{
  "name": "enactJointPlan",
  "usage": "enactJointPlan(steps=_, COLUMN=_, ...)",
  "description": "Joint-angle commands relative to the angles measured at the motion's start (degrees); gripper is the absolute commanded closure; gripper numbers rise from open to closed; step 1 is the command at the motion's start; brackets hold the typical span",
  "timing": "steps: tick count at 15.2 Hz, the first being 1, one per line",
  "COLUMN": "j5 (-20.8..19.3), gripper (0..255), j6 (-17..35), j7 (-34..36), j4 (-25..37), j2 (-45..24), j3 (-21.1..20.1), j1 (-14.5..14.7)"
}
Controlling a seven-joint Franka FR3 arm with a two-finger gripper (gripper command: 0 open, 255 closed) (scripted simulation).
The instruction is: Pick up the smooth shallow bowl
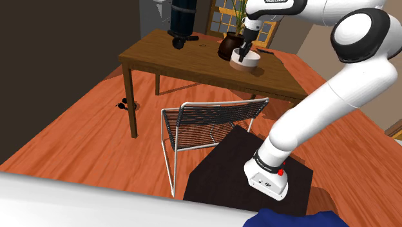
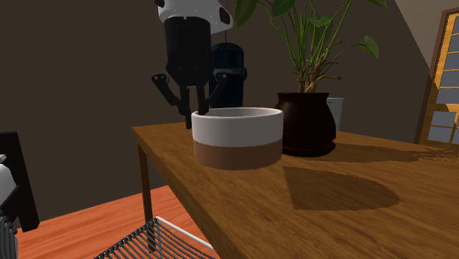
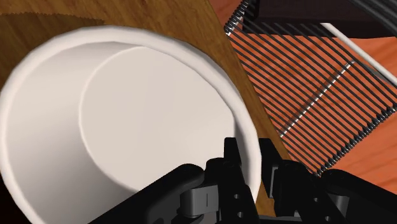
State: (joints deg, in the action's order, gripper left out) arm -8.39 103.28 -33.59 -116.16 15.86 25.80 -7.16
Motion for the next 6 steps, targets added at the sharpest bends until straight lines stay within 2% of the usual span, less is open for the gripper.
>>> enactJointPlan(steps=1, j5=0.1, gripper=255, j6=-1.4, j7=-0.1, j4=1.5, j2=0.0, j3=-0.1, j1=0.1)
enactJointPlan(steps=6, j5=0.2, gripper=255, j6=-3.9, j7=-0.2, j4=4.0, j2=-0.2, j3=-0.3, j1=0.2)
